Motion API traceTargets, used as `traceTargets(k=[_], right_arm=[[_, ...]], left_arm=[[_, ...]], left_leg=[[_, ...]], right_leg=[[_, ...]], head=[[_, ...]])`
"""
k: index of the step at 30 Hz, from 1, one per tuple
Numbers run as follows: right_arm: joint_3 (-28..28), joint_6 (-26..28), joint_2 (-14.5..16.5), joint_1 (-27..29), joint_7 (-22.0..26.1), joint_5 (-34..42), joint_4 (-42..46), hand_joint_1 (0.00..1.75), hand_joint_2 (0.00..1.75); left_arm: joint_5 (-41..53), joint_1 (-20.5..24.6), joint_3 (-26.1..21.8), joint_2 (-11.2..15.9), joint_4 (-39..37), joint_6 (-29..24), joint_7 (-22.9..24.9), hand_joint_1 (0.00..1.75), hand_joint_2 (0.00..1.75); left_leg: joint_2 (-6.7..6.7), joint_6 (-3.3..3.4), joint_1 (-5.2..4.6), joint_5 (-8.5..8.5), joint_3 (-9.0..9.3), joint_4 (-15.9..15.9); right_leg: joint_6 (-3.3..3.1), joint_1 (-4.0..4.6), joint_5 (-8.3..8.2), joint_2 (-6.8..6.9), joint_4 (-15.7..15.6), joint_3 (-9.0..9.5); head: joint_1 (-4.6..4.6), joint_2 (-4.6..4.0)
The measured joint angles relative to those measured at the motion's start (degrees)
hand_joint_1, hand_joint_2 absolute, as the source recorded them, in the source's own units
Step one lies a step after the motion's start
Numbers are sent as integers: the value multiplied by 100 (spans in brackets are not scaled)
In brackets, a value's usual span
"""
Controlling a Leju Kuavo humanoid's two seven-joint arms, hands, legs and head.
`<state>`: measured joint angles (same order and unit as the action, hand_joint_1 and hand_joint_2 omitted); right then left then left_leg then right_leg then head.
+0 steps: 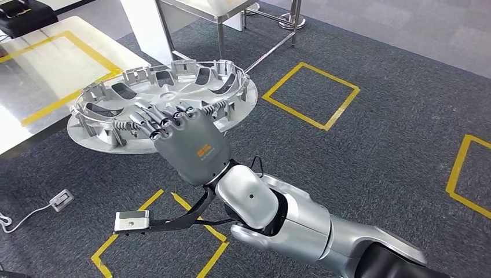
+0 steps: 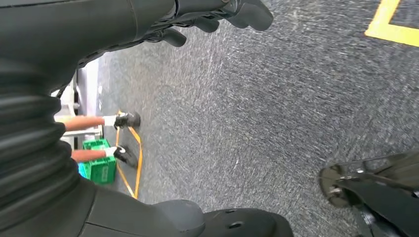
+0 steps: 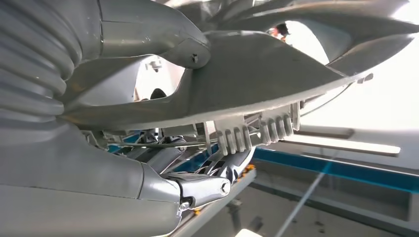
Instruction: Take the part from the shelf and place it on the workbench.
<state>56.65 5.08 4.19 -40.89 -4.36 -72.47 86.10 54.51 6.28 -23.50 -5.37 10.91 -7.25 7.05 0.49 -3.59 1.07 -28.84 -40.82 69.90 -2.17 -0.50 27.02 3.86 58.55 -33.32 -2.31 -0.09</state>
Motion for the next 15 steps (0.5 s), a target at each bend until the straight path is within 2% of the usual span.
traceTargets(k=[1,2,3,4,6,7,9,10,11,12,13,14,15], right_arm=[[-1,-1,9,0,0,-3,-1,175,175],[-2,-2,16,-2,0,-5,-1,175,175],[-4,-3,25,-4,1,-9,0,175,175],[-5,-4,32,-5,1,-13,0,175,175],[-7,-7,52,-7,-7,-22,1,175,175],[-7,-9,64,-6,-14,-26,1,175,175],[-13,-15,80,-3,-23,-34,2,175,175],[-16,-17,78,2,-25,-39,1,175,175],[-19,-20,74,9,-24,-45,1,175,175],[-19,-26,69,20,-25,-55,1,175,175],[-19,-35,67,34,-28,-67,1,175,175],[-19,-52,67,48,-35,-83,2,175,175],[-19,-72,68,59,-45,-103,2,175,175]], left_arm=[[3,5,0,3,1,1,8,0,175],[7,15,1,2,1,2,11,0,175],[12,27,1,-1,1,5,15,0,175],[20,37,2,-4,1,11,22,0,175],[46,43,2,-7,-1,35,43,0,175],[60,41,2,-7,-1,49,56,0,175],[80,55,2,-5,-1,67,75,0,175],[84,66,2,-7,-1,69,79,0,175],[89,77,2,-8,-1,70,83,0,175],[93,84,2,-10,-1,70,98,0,175],[96,86,2,-12,-1,68,118,0,175],[92,85,2,-12,-1,62,145,0,175],[84,86,2,-12,-1,52,173,0,175]], left_leg=[[129,0,-7,168,219,-422],[227,30,-20,296,407,-779],[290,77,-33,359,523,-1008],[297,135,-48,355,551,-1077],[154,248,-50,363,536,-1072],[94,286,-43,369,533,-1077],[-26,355,-20,385,537,-1092],[-86,374,-17,387,532,-1091],[-150,390,-17,388,527,-1089],[-221,396,-21,388,524,-1086],[-294,399,-25,388,523,-1082],[-371,398,-28,388,524,-1077],[-456,395,-29,390,526,-1071]], right_leg=[[28,6,28,61,16,16],[60,18,58,115,40,27],[89,37,82,163,59,34],[117,57,98,209,68,40],[170,63,122,291,68,59],[204,47,155,244,95,59],[267,11,378,-47,449,-90],[283,1,554,-213,806,-260],[292,0,729,-311,1212,-463],[291,4,836,-344,1553,-645],[283,7,851,-356,1742,-759],[263,9,744,-368,1692,-758],[234,11,543,-399,1418,-648]], head=[[-1,0],[-1,0],[3,0],[7,0],[16,0],[18,0],[31,0],[39,0],[45,0],[48,0],[49,0],[50,0],[51,0]])
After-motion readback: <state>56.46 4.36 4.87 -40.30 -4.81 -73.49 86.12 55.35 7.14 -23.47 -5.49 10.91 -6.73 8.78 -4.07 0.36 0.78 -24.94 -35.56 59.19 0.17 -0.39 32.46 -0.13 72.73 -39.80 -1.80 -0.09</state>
